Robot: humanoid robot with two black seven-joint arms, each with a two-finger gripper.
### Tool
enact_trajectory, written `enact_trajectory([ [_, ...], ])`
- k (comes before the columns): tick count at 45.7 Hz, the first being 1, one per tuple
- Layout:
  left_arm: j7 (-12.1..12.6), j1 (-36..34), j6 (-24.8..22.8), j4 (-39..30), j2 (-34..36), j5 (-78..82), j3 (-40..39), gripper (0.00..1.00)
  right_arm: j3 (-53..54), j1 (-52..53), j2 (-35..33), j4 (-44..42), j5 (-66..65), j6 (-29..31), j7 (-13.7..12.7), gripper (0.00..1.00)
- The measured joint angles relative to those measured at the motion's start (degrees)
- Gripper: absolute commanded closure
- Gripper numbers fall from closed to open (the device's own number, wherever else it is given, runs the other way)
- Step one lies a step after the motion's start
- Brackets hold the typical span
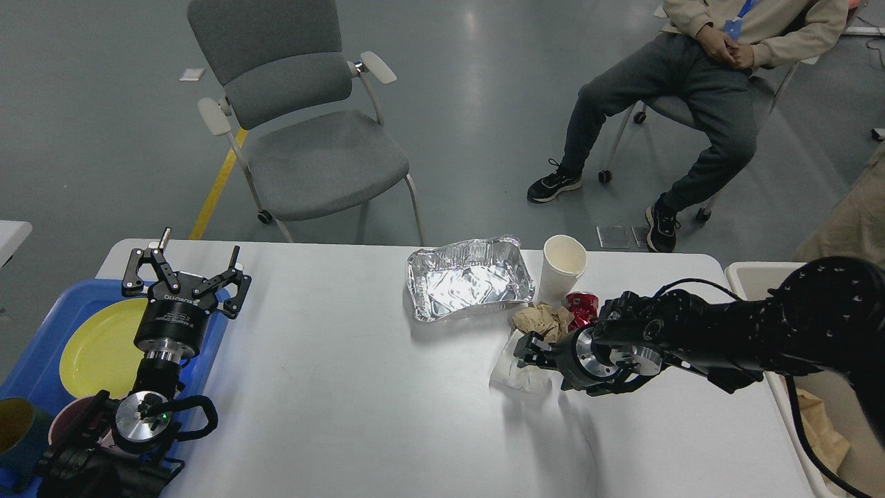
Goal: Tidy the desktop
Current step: 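Lower the right gripper onto the white tissue and grasp it, then carry the white tissue to the white bin and release it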
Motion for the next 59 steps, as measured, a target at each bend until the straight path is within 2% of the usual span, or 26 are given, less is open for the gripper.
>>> enact_trajectory([
  [3, 0.0, 0.0, 0.0, 0.0, 0.0, 0.0, 0.0, 0.04, 0.0, -0.3, 0.1, 0.0, 0.2, -1.2, 0.1, 0.41],
  [10, 0.0, 0.0, 0.0, 0.0, 0.0, 0.0, 0.0, 0.04, 0.0, -0.7, 0.5, 0.0, 0.4, -1.7, 0.2, 0.96],
  [11, 0.0, 0.0, 0.0, 0.0, 0.0, 0.0, 0.0, 0.04, 0.0, -0.7, 0.5, 0.0, 0.4, -1.6, 0.2, 1.0],
  [49, 0.0, 0.0, 0.0, 0.0, 0.0, 0.0, 0.0, 0.04, -0.3, -0.3, 0.8, 1.6, 3.4, -0.6, -0.6, 1.0],
  [59, 0.0, 0.0, 0.0, 0.0, 0.0, 0.0, 0.0, 0.04, -2.2, 5.7, -2.2, 9.1, 3.7, -0.5, -0.5, 1.0],
])
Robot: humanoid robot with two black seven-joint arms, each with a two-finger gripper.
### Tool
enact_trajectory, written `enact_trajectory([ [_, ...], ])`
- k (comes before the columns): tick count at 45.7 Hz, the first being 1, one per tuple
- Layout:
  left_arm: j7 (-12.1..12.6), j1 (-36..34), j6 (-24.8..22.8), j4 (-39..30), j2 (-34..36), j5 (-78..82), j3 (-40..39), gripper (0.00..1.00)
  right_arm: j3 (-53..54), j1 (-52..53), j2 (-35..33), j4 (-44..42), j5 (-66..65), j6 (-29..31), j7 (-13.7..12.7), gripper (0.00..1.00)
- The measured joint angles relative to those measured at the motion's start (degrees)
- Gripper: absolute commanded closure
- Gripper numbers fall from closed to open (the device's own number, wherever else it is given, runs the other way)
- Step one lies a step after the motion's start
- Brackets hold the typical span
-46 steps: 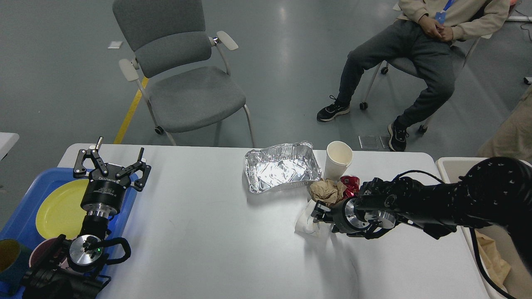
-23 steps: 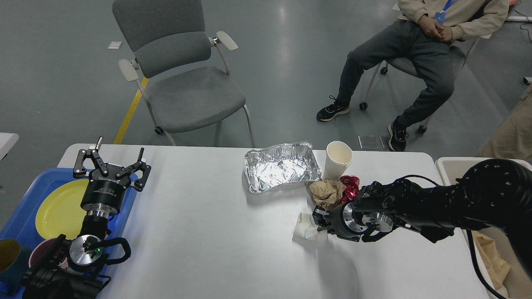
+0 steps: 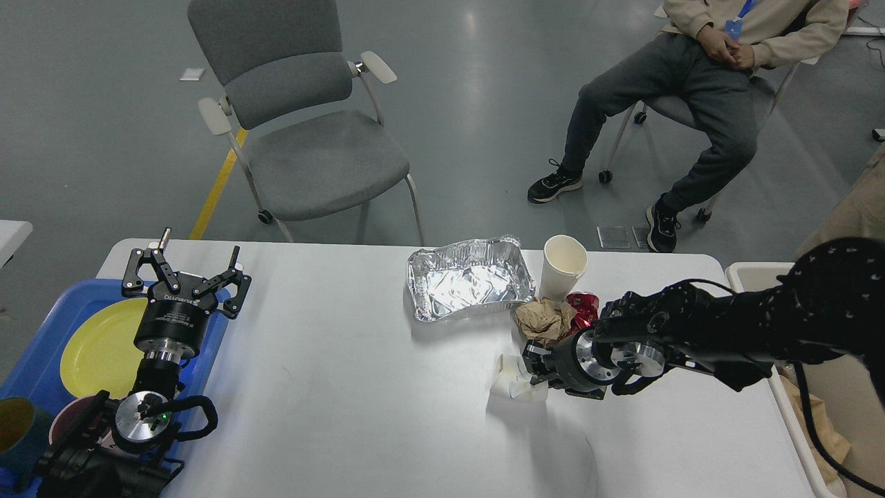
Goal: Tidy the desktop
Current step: 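Carry the white tissue to the white bin and release it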
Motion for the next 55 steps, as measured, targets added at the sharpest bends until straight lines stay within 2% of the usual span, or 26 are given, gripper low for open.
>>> enact_trajectory([
  [7, 0.0, 0.0, 0.0, 0.0, 0.0, 0.0, 0.0, 0.04, -6.2, 10.9, -3.9, 11.5, 0.1, 1.7, 0.2, 1.0],
  [19, 0.0, 0.0, 0.0, 0.0, 0.0, 0.0, 0.0, 0.04, -17.0, 35.2, -10.6, 27.9, 0.3, 10.2, 0.6, 1.0],
  [30, 0.0, 0.0, 0.0, 0.0, 0.0, 0.0, 0.0, 0.04, -24.6, 51.6, -12.2, 39.0, 0.3, 12.7, 1.8, 1.0],
  [40, 0.0, 0.0, 0.0, 0.0, 0.0, 0.0, 0.0, 0.04, -30.5, 57.9, -12.2, 40.9, 0.0, 18.4, 4.4, 1.0],
  [49, 0.0, 0.0, 0.0, 0.0, 0.0, 0.0, 0.0, 0.04, -33.2, 57.9, -13.8, 40.1, -0.5, 18.6, 4.4, 1.0],
  [55, 0.0, 0.0, 0.0, 0.0, 0.0, 0.0, 0.0, 0.04, -37.2, 54.4, -17.3, 36.6, -0.6, 18.1, 4.3, 1.0],
])
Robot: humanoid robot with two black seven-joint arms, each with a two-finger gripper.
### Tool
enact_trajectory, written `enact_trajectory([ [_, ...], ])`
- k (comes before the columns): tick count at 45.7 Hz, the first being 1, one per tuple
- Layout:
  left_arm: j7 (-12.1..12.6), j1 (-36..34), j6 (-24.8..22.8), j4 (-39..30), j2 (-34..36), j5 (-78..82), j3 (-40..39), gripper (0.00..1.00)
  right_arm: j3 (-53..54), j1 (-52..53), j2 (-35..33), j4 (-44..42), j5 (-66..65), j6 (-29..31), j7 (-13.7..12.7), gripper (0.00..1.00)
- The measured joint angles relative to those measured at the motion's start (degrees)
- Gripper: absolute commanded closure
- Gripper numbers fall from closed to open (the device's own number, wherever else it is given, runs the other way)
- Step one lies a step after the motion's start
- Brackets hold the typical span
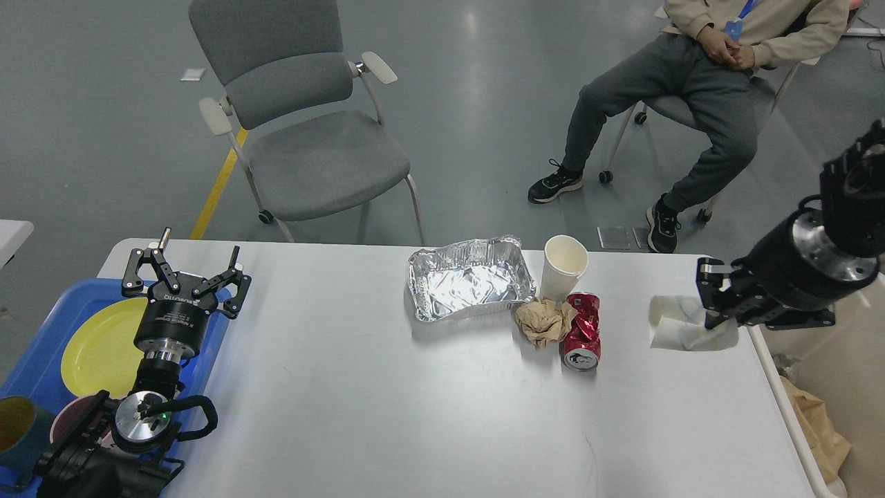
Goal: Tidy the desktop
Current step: 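Carry the white tissue to the white bin and release it, then raise the right gripper out of the bin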
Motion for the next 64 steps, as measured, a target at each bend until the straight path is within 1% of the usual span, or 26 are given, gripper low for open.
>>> enact_trajectory([
  [7, 0.0, 0.0, 0.0, 0.0, 0.0, 0.0, 0.0, 0.04, -2.6, -9.2, -8.1, -9.7, -0.6, -0.1, -0.2, 1.0],
  [8, 0.0, 0.0, 0.0, 0.0, 0.0, 0.0, 0.0, 0.04, -2.7, -13.0, -10.6, -13.9, -1.2, -0.1, -0.2, 1.0],
  [11, 0.0, 0.0, 0.0, 0.0, 0.0, 0.0, 0.0, 0.04, -2.4, -17.7, -13.2, -19.2, -1.6, -0.1, -0.2, 1.0],
  [14, -0.1, 0.0, 0.0, 0.0, 0.0, 0.0, 0.0, 0.04, -1.0, -24.7, -16.5, -27.3, -1.8, -0.1, -0.2, 1.0],
  [21, -0.1, 0.0, 0.0, 0.0, 0.0, 0.0, 0.0, 0.04, 8.9, -43.2, -20.9, -43.8, -1.7, -1.8, -0.1, 1.0],
  [27, -0.1, 0.0, 0.0, 0.0, 0.0, 0.0, 0.0, 0.04, 21.0, -60.8, -21.2, -55.4, -1.7, -7.8, -0.1, 1.0],
  [30, -0.1, 0.0, 0.0, 0.0, 0.0, 0.0, 0.0, 0.04, 26.3, -68.8, -20.5, -59.8, -1.7, -12.1, -0.2, 1.0],
  [33, -0.1, 0.0, 0.0, 0.0, 0.0, 0.0, 0.0, 0.04, 30.4, -75.7, -18.2, -63.8, -1.7, -16.8, -0.2, 1.0],
  [38, -0.1, 0.0, 0.0, 0.0, 0.0, 0.0, 0.0, 0.04, 35.2, -85.7, -12.0, -72.6, -1.0, -24.2, -0.3, 1.0],
  [40, -0.1, 0.0, 0.0, 0.0, 0.0, 0.0, 0.0, 0.04, 36.6, -89.1, -9.6, -76.2, -0.8, -25.9, -0.4, 1.0],
  [45, -0.1, 0.0, 0.0, 0.0, 0.0, 0.0, 0.0, 0.04, 39.1, -96.8, -3.7, -85.7, -0.7, -27.6, -0.4, 1.0],
  [49, -0.1, 0.0, 0.0, 0.0, 0.1, 0.0, 0.0, 0.04, 39.9, -100.5, -0.1, -90.9, -0.7, -28.1, -0.6, 1.0],
  [54, -0.1, 0.0, 0.0, 0.0, 0.0, 0.0, 0.0, 0.04, 40.1, -102.9, 2.0, -93.0, -0.6, -28.6, -0.9, 1.0],
  [63, -0.1, 0.0, 0.0, 0.0, 0.0, 0.0, 0.0, 0.04, 40.4, -103.5, 2.5, -93.3, -0.6, -28.8, -1.3, 1.0],
  [64, -0.1, 0.0, 0.0, 0.0, 0.0, 0.0, 0.0, 0.04, 40.4, -103.5, 2.5, -93.4, -0.6, -28.8, -1.3, 0.94],
])
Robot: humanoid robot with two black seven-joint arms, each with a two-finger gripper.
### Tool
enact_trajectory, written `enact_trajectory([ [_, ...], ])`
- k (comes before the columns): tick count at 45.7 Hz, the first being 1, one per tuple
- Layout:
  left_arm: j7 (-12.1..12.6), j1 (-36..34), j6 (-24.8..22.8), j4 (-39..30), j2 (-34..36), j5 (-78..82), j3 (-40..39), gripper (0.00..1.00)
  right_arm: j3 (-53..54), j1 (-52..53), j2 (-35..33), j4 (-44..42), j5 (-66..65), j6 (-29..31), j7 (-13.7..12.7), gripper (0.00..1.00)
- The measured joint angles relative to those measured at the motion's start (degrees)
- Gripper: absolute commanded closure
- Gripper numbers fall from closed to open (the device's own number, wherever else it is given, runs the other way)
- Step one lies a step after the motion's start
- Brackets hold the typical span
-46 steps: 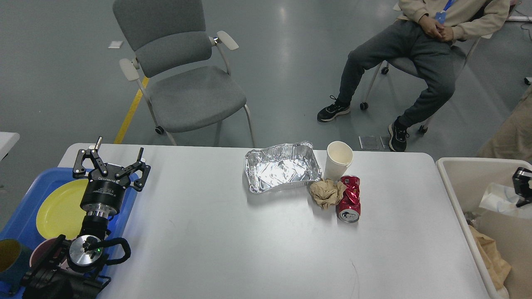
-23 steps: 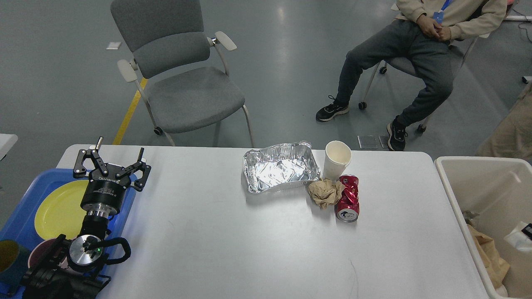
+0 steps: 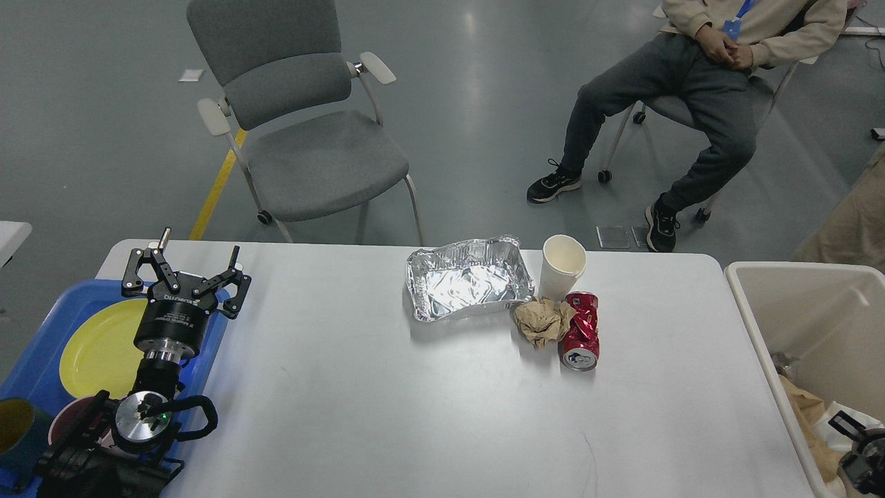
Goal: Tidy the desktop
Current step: 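Raise the right gripper out of the bin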
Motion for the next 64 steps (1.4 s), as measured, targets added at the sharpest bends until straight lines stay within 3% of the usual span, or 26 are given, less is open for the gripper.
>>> enact_trajectory([
  [3, 0.0, 0.0, 0.0, 0.0, 0.0, 0.0, 0.0, 0.04, -0.1, 0.0, 0.0, 0.0, 0.0, 0.0, 0.0, 0.51],
  [4, 0.0, 0.0, 0.0, 0.0, 0.0, 0.0, 0.0, 0.04, -0.1, 0.0, 0.0, 0.0, 0.0, 0.0, 0.0, 0.23],
  [5, 0.0, 0.0, 0.0, 0.0, 0.0, 0.0, 0.0, 0.04, -0.2, -0.1, 0.0, 0.0, 0.0, -0.2, 0.0, 0.07],
  [6, 0.0, 0.0, 0.0, 0.0, 0.0, 0.0, 0.0, 0.04, -0.2, -0.1, -0.1, 0.0, 0.0, -0.2, 0.0, 0.0],
  [31, 0.0, 0.0, 0.0, 0.0, 0.0, 0.0, 0.0, 0.04, -0.3, 0.4, -0.7, 1.0, -0.2, -2.7, 0.1, 0.0],
  [38, 0.0, 0.0, 0.0, 0.0, 0.0, 0.0, 0.0, 0.04, -1.6, 3.8, -2.4, 3.8, -0.9, -1.2, -1.1, 0.0],
  [50, 0.0, -0.1, 0.0, 0.0, 0.0, 0.0, 0.0, 0.04, -13.1, 23.9, -9.3, 21.3, -1.3, 6.2, -3.8, 0.0],
  [64, 0.0, 0.0, 0.0, 0.0, 0.0, 0.0, 0.0, 0.04, -33.0, 61.3, -8.0, 50.3, -1.3, 17.0, -3.9, 0.0],
])
